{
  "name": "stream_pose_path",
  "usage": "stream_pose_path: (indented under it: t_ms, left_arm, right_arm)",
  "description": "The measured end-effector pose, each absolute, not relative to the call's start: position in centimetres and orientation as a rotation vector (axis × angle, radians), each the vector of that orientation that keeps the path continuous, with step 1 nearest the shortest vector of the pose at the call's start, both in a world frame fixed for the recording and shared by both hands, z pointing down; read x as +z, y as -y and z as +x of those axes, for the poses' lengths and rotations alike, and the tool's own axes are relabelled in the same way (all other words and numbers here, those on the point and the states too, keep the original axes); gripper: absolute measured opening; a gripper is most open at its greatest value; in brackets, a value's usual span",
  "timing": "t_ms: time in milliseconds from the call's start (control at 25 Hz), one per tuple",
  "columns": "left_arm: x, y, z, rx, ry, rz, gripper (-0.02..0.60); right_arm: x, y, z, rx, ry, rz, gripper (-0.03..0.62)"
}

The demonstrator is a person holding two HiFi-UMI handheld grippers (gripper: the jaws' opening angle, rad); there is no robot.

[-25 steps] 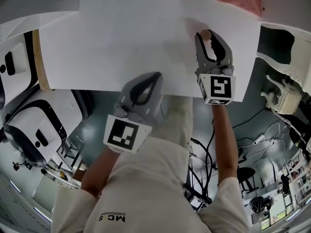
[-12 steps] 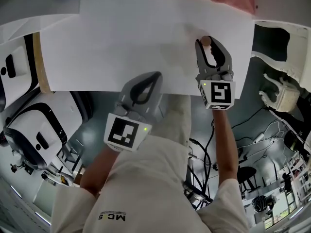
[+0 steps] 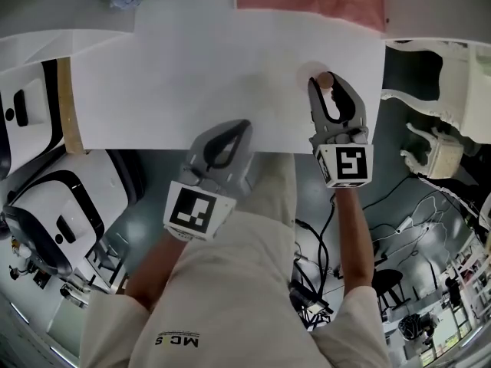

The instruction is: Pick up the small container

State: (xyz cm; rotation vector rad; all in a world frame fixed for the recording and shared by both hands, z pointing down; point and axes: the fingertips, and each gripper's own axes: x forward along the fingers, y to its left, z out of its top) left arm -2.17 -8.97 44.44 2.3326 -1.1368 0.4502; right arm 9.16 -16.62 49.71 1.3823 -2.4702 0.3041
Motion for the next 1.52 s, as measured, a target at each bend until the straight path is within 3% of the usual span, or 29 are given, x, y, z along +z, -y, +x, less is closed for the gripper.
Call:
stream_pose_path:
  t_ms: [1520]
  left_arm:
    - [31.0,6.6,-9.2,0.212,1.328,2.418,0.002]
  right_arm:
    - [30.7,7.4,9.3,0.224,2.551,1.417,0.129]
